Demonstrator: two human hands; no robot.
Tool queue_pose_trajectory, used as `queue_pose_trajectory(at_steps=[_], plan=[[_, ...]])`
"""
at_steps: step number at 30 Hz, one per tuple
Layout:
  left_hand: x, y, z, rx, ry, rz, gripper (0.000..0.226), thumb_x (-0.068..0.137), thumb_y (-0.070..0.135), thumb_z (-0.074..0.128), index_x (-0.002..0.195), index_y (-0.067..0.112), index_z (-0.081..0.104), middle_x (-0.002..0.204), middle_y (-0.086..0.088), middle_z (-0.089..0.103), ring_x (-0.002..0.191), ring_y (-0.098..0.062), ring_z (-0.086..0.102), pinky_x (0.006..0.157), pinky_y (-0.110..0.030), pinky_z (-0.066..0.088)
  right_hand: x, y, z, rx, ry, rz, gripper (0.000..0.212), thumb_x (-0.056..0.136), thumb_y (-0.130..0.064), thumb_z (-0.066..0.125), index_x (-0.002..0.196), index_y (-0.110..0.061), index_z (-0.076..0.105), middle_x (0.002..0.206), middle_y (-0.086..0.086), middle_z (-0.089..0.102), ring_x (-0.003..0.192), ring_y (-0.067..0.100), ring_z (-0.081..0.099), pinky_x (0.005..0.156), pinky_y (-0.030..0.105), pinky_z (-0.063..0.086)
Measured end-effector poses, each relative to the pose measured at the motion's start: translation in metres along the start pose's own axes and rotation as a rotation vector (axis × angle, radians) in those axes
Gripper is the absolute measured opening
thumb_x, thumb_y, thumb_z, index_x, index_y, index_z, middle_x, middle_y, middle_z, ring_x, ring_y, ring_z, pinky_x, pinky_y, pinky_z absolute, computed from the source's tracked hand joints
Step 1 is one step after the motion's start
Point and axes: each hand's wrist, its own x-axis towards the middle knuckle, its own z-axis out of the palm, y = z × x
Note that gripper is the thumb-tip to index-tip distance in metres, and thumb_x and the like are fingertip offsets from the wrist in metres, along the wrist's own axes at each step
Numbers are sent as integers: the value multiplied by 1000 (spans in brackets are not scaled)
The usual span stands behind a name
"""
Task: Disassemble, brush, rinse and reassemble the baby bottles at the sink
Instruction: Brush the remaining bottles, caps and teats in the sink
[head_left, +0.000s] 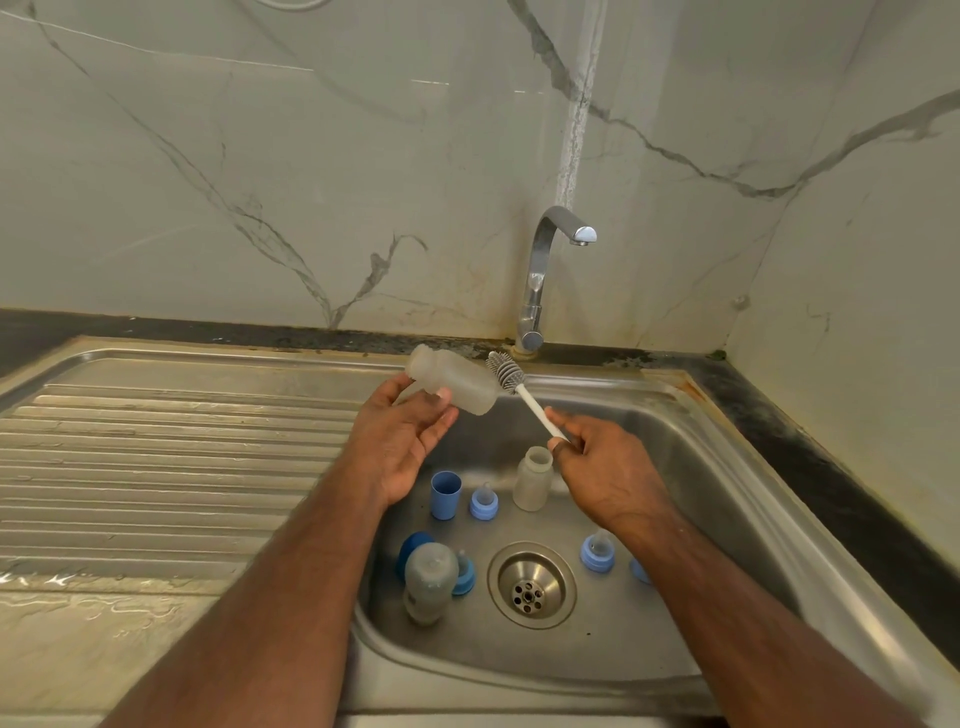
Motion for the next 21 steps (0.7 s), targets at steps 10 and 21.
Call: queue_pose_trajectory(at_steps=[10, 21], plan=[[1, 1, -2, -13, 31, -2, 27, 94, 16, 69, 119, 13, 61, 120, -15, 70, 111, -30, 70, 95, -45, 58, -7, -9, 5, 90, -37, -64, 42, 101, -30, 55, 142, -42, 50, 84, -14, 60, 66, 5, 54, 61, 15, 42], [2, -1, -1, 80, 13, -4, 28, 96, 17, 68, 122, 11, 62, 111, -12, 75, 100, -28, 74, 75, -41, 62, -8, -24, 14, 46, -39, -106, 45, 102, -31, 53, 145, -43, 46, 103, -14, 60, 73, 3, 54, 64, 13, 42]])
